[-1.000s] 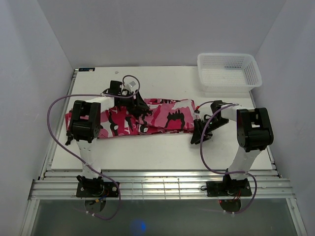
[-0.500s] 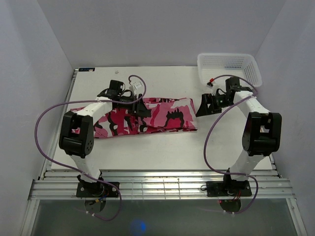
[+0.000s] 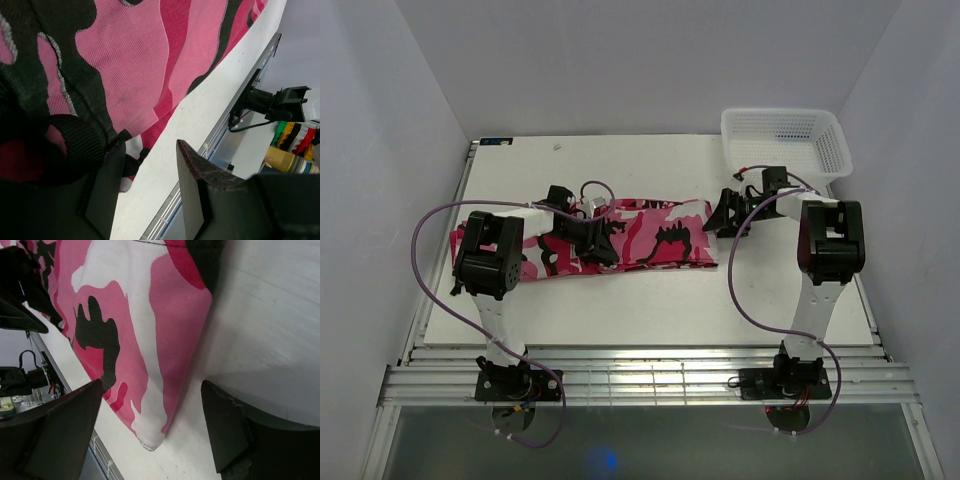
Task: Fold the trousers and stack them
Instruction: Fold the trousers
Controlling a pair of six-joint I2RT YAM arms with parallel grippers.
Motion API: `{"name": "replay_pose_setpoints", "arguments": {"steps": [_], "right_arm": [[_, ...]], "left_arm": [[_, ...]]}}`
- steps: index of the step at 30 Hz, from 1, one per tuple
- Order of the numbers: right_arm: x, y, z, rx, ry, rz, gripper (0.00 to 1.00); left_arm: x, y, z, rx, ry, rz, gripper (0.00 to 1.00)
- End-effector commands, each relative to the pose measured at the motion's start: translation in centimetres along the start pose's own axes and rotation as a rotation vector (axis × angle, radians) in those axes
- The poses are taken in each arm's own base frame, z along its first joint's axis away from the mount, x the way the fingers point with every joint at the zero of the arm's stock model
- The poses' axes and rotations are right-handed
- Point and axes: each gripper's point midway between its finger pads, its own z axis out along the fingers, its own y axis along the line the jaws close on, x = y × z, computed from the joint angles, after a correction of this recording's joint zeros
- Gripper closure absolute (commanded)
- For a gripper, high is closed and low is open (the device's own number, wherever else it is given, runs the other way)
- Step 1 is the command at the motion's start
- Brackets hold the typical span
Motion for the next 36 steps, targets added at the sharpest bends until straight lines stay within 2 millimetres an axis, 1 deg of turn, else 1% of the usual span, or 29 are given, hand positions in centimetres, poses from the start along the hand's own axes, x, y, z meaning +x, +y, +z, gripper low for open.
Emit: {"name": "replay_pose_setpoints", "arguments": {"steps": [1, 3, 5, 6, 8, 9, 10, 11, 12, 13, 14, 15, 16, 17, 18, 19, 20, 21, 22, 23, 24, 26, 27, 29, 30, 32, 33, 35, 36], "right_arm": [[2.4, 0.1, 3.0, -0.081, 0.065, 0.082, 0.19], [3.4, 0.9, 3.9, -0.124, 0.087, 0.100, 0.26], [4.3, 1.5, 4.4, -0.137, 0.111, 0.102, 0.30], [4.8, 1.7, 4.3, -0.141, 0.118, 0.102, 0.42], [4.9, 1.7, 3.7, -0.138, 0.110, 0.094, 0.62], [4.8, 2.2, 2.8, -0.131, 0.106, 0.092, 0.85], [4.7, 1.7, 1.8, -0.116, 0.092, 0.083, 0.92], [4.5, 1.6, 1.0, -0.103, 0.084, 0.080, 0.92], [4.6, 2.0, -0.6, -0.083, 0.083, 0.091, 0.92], [4.0, 0.8, -2.6, -0.057, 0.043, 0.082, 0.92], [3.7, 0.4, -3.8, -0.031, 0.030, 0.079, 0.92], [3.5, 0.0, -5.4, 0.015, 0.015, 0.060, 0.92], [4.5, -0.6, -7.5, 0.042, 0.036, 0.118, 0.92], [4.1, -1.2, -8.9, 0.075, 0.036, 0.044, 0.92], [4.2, -1.8, -10.4, 0.129, 0.043, 0.023, 0.92], [5.1, -2.4, -12.3, 0.154, 0.057, 0.063, 0.92], [4.6, -2.9, -13.7, 0.182, 0.051, -0.005, 0.92], [4.7, -3.6, -15.1, 0.229, 0.057, -0.016, 0.92], [4.8, -4.3, -16.5, 0.249, 0.045, -0.008, 0.92], [5.3, -3.9, -17.4, 0.244, 0.067, 0.007, 0.92], [4.3, -3.9, -18.7, 0.263, 0.053, -0.047, 0.92], [3.7, -3.3, -19.9, 0.261, 0.039, -0.051, 0.92], [2.4, -2.3, -20.4, 0.244, 0.003, -0.080, 0.92], [1.3, -0.8, -20.6, 0.195, -0.032, -0.087, 0.92], [0.6, 0.7, -20.3, 0.148, -0.052, -0.072, 0.92], [-0.8, 2.3, -20.4, 0.114, -0.085, -0.092, 0.92], [-1.5, 3.2, -20.3, 0.094, -0.109, -0.109, 0.92], [-2.1, 4.5, -19.5, 0.077, -0.120, -0.099, 0.92], [-2.7, 5.1, -19.1, 0.074, -0.133, -0.125, 0.92]], "left_arm": [[0.5, 2.4, -0.1, -0.104, 0.017, 0.011, 0.43], [0.4, 2.4, -0.1, -0.102, 0.016, 0.013, 0.43], [-0.1, 1.8, -0.3, -0.085, 0.003, 0.031, 0.41], [-0.3, 1.5, -0.4, -0.076, -0.006, 0.039, 0.41], [-0.8, 0.6, -0.8, -0.063, -0.022, 0.064, 0.39], [-0.9, 0.3, -1.1, -0.061, -0.025, 0.073, 0.38], [-1.2, -0.1, -1.5, -0.060, -0.036, 0.102, 0.37], [-1.7, -1.1, -2.3, -0.062, -0.063, 0.140, 0.35], [-1.9, -1.6, -2.9, -0.063, -0.080, 0.161, 0.32], [-2.1, -2.2, -3.5, -0.067, -0.098, 0.186, 0.30], [-2.2, -2.4, -4.3, -0.087, -0.119, 0.194, 0.27], [-2.8, -3.4, -6.0, -0.096, -0.172, 0.221, 0.21], [-2.9, -3.6, -7.0, -0.104, -0.196, 0.224, 0.18], [-3.0, -3.5, -7.9, -0.135, -0.217, 0.220, 0.16], [-2.9, -3.6, -9.6, -0.158, -0.247, 0.210, 0.14], [-3.0, -3.3, -10.5, -0.177, -0.263, 0.204, 0.11], [-2.9, -2.9, -11.3, -0.204, -0.273, 0.211, 0.10], [-2.8, -1.4, -12.8, -0.278, -0.288, 0.173, 0.06], [-2.8, -0.8, -13.8, -0.316, -0.305, 0.167, 0.02], [-2.5, -0.2, -14.1, -0.344, -0.303, 0.170, 0.02], [-2.4, 1.8, -15.7, -0.404, -0.315, 0.156, 0.02], [-2.1, 3.4, -16.1, -0.442, -0.308, 0.124, 0.02], [-2.5, 4.0, -16.6, -0.446, -0.332, 0.101, 0.02], [-2.9, 5.0, -16.7, -0.454, -0.349, 0.055, 0.02], [-3.4, 5.5, -16.8, -0.465, -0.366, 0.049, 0.02], [-3.6, 6.6, -16.6, -0.491, -0.371, 0.009, 0.02], [-3.7, 7.8, -16.1, -0.501, -0.357, -0.009, 0.04], [-4.1, 9.0, -15.7, -0.517, -0.347, -0.017, 0.07], [-4.2, 10.0, -14.9, -0.511, -0.324, -0.032, 0.12]]}}
